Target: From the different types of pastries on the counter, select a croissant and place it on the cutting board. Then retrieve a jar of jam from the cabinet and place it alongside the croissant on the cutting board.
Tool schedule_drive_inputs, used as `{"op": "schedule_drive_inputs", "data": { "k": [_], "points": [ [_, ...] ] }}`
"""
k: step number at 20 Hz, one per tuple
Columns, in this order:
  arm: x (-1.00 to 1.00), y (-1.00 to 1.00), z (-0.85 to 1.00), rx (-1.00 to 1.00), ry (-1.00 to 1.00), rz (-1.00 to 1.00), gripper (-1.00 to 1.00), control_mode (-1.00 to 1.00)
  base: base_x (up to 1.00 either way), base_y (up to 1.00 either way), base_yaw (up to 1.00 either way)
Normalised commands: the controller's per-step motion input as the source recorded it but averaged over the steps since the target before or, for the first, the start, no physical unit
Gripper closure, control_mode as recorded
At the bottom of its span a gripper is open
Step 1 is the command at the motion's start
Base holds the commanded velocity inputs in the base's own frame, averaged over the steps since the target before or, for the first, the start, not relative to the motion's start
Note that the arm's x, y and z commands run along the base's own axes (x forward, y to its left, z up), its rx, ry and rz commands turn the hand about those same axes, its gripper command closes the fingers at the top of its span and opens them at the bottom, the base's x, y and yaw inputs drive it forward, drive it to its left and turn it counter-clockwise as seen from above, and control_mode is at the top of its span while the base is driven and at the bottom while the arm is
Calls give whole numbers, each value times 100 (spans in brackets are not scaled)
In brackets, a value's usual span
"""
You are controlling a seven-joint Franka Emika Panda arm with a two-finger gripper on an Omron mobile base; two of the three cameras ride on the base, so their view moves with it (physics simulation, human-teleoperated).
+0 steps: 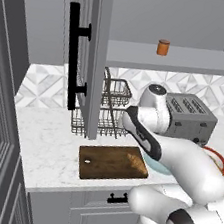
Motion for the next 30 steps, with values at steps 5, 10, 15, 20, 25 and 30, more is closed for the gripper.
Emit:
{"op": "schedule_drive_inputs", "data": {
  "k": [5, 10, 15, 20, 25, 30],
  "points": [
    [-22, -6, 100, 1, -56, -23, -100, -100, 0, 0, 0],
    [-15, -16, 100, 7, -39, -13, -100, -100, 0, 0, 0],
    [-8, -7, 100, 8, -24, -2, -100, -100, 0, 0, 0],
    [-10, 0, 100, 4, -16, 0, -100, -100, 0, 0, 0],
    [-12, 0, 100, 3, -10, 0, -100, -100, 0, 0, 0],
    [-9, 0, 100, 2, -7, 0, -100, -100, 0, 0, 0]
  ]
}}
